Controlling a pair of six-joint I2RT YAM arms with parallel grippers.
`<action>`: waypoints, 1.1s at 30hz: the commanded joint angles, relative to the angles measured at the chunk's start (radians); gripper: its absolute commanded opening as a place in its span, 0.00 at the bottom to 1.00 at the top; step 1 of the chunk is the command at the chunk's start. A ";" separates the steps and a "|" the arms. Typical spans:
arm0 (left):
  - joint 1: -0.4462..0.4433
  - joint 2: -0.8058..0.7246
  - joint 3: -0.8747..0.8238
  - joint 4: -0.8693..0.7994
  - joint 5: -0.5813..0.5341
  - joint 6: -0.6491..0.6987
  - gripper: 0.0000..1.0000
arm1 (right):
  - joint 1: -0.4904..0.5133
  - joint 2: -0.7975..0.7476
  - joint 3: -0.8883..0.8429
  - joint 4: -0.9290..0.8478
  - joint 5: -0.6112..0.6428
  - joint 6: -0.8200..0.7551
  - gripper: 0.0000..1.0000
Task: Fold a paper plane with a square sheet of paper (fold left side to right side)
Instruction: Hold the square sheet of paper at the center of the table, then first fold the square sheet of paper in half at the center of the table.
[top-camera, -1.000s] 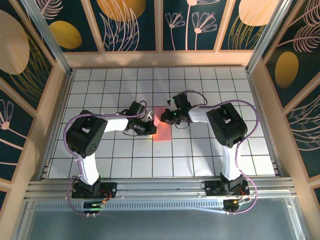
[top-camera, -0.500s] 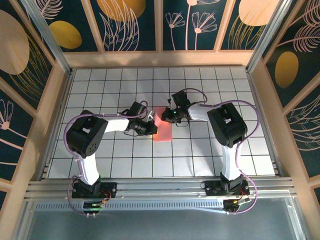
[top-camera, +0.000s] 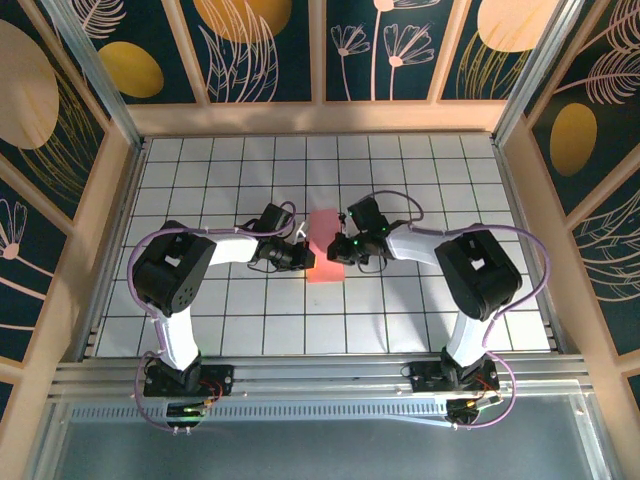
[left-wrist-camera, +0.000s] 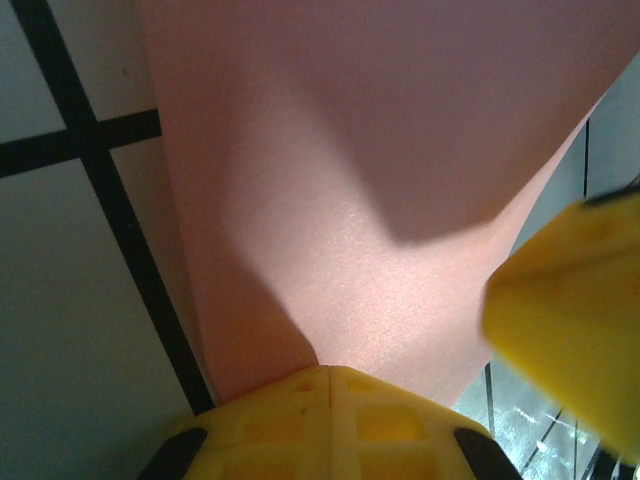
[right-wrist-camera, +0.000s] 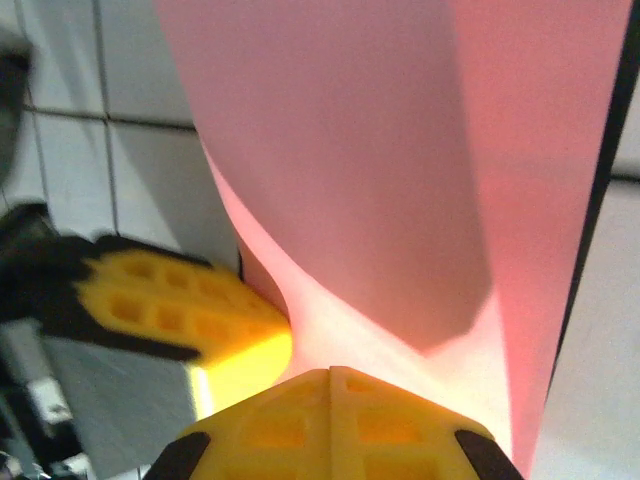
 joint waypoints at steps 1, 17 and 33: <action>-0.010 0.003 -0.024 -0.057 -0.047 0.020 0.01 | 0.027 0.021 -0.023 0.040 -0.014 0.038 0.00; 0.006 -0.025 0.075 -0.050 0.008 -0.013 0.05 | 0.030 0.095 -0.026 -0.072 0.091 -0.021 0.00; 0.018 0.091 0.131 0.036 0.020 -0.025 0.03 | 0.031 0.119 -0.015 -0.118 0.135 -0.046 0.00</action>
